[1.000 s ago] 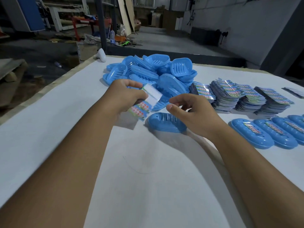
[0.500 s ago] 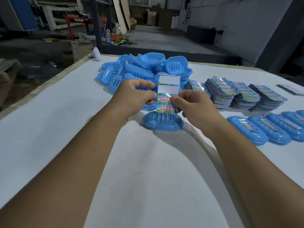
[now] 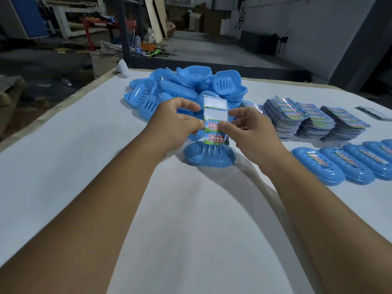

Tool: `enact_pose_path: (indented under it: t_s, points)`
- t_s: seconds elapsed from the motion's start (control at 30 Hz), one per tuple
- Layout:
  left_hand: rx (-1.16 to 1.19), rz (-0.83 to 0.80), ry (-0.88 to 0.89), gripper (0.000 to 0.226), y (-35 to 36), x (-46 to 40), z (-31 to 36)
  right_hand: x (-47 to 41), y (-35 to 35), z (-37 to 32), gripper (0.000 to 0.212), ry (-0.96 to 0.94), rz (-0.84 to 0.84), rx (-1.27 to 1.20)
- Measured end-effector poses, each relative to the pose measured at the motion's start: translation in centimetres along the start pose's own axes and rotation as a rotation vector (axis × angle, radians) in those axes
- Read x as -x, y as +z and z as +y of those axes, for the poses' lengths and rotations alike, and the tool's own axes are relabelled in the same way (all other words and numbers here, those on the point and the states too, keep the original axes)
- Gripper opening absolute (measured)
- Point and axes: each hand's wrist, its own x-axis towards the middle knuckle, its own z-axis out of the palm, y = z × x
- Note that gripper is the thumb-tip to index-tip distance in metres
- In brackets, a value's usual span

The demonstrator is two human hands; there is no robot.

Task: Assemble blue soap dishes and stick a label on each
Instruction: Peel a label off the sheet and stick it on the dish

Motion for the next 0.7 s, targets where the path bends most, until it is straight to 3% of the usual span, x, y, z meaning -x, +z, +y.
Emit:
enact_pose_path:
  t_s: [0.1,0.3,0.7]
  points:
    - [0.016,-0.005,0.027,0.027,0.2,0.1,0.1,-0.2,-0.1,0.0,0.021,-0.04,0.066,0.049]
    - [-0.006,-0.017,0.092,0.028,0.5,0.4,0.1,0.8,0.3,-0.7,0.024,-0.07,-0.094,-0.044]
    - [-0.051,0.011,0.104,0.03,0.7,0.3,-0.1,1.1,0.0,-1.5,0.015,-0.041,-0.091,-0.106]
